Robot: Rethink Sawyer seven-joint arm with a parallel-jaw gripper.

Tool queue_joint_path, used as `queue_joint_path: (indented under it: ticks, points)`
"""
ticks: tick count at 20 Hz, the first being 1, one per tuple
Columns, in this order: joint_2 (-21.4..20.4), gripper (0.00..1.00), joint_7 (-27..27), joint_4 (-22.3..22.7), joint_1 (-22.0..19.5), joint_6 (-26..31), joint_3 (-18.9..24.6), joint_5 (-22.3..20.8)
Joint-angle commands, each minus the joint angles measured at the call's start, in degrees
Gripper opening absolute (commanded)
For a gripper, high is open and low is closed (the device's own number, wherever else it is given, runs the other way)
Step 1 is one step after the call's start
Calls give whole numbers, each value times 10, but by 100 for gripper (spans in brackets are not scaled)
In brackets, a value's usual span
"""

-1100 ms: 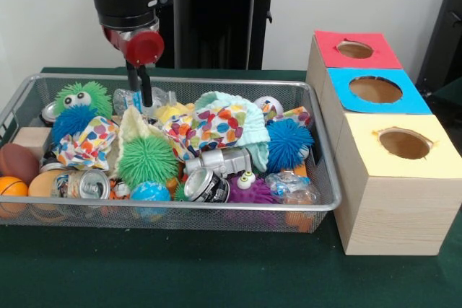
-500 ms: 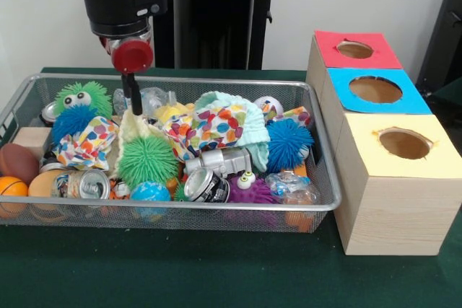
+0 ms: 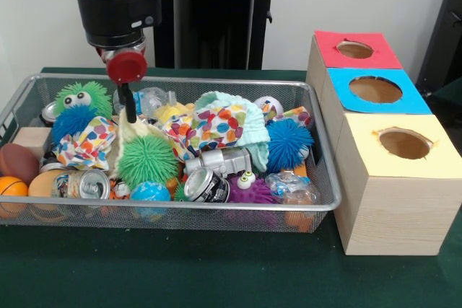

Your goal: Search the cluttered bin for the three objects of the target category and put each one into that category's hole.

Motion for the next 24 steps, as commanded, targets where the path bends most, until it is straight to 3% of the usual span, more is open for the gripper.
queue_joint_path:
  ticks: [1, 11, 20, 24]
  points:
    - [15, 100, 100, -10, -7, -31, 27, 7]
    - [-69, 100, 131, -4, 56, 104, -65, -6]
    - [-96, 100, 130, 2, 75, 142, -93, -4]
    - [-95, 100, 138, 40, 74, 94, -88, 15]
